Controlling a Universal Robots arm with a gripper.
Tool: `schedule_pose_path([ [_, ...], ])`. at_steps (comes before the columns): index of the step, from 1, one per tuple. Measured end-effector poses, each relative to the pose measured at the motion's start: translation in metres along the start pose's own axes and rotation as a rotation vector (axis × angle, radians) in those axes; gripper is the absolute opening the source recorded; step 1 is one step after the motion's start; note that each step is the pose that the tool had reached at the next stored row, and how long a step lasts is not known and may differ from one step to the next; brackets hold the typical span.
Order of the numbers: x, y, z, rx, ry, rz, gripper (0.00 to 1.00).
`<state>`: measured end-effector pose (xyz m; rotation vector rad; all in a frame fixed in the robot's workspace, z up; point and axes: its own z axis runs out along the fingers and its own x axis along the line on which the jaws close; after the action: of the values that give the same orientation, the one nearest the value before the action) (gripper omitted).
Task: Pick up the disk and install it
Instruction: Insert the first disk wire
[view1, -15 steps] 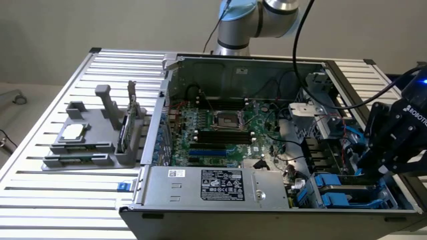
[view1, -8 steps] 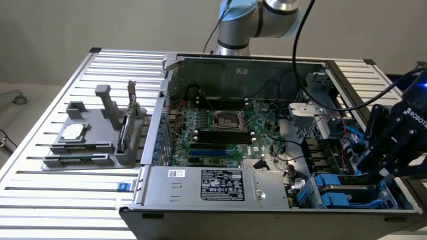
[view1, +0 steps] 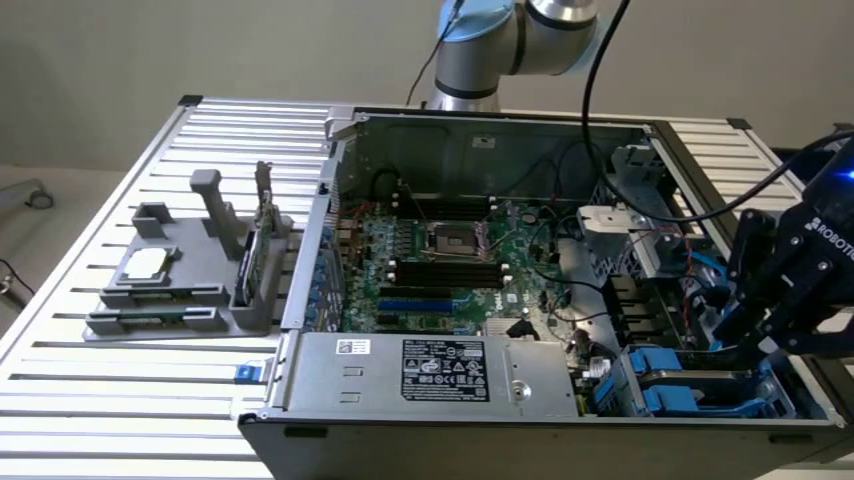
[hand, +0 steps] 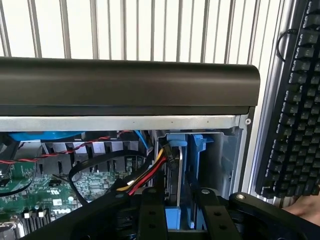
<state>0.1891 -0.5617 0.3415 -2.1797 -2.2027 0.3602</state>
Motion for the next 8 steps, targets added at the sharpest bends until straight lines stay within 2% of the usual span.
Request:
schedule_pose_path([
  [8, 0.0001, 0.0011, 0.0004, -0.0102, 0.0211, -0.064, 0.31],
])
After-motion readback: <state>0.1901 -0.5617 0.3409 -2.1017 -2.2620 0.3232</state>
